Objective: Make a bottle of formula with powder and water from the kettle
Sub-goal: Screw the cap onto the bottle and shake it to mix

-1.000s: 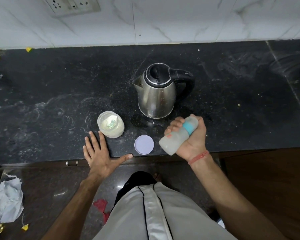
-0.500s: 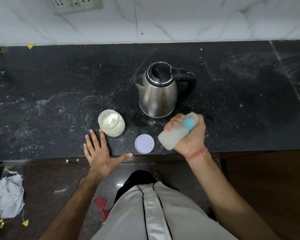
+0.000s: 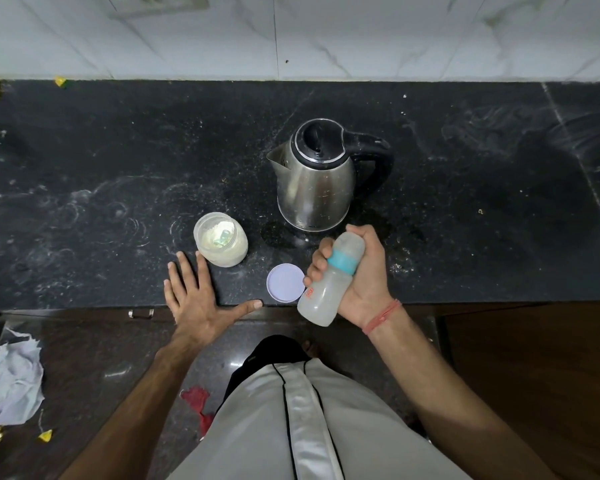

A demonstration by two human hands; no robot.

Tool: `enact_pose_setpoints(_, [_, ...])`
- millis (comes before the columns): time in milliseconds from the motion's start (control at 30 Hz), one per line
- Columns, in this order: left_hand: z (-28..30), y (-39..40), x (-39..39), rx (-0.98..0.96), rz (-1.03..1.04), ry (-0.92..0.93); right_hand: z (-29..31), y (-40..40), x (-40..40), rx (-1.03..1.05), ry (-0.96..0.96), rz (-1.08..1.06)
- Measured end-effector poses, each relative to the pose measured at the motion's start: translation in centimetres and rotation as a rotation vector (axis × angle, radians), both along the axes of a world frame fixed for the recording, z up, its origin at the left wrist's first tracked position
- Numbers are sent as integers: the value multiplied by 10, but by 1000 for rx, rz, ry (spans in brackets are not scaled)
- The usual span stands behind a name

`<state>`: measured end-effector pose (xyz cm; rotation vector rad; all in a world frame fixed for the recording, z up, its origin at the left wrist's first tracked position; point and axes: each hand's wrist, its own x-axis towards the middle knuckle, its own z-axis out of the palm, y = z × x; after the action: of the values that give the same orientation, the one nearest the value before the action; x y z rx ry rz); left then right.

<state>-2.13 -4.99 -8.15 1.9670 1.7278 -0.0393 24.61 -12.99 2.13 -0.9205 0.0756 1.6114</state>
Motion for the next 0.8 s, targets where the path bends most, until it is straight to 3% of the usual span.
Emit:
enact_pose_setpoints(200, [2,-1,0,15,4,0,2,4,5,53,-134,24])
enact_pose_setpoints(533, [1,-2,1,19,9,6,-31,10,42,21,-706,74])
enact_pose_setpoints(667, [-1,-1,0,18,19,11,-41,3,46,17,-1085,125])
enact_pose_setpoints(800, [3,0,-1,-18,16,8,-47,-8,41,102,-1207,116])
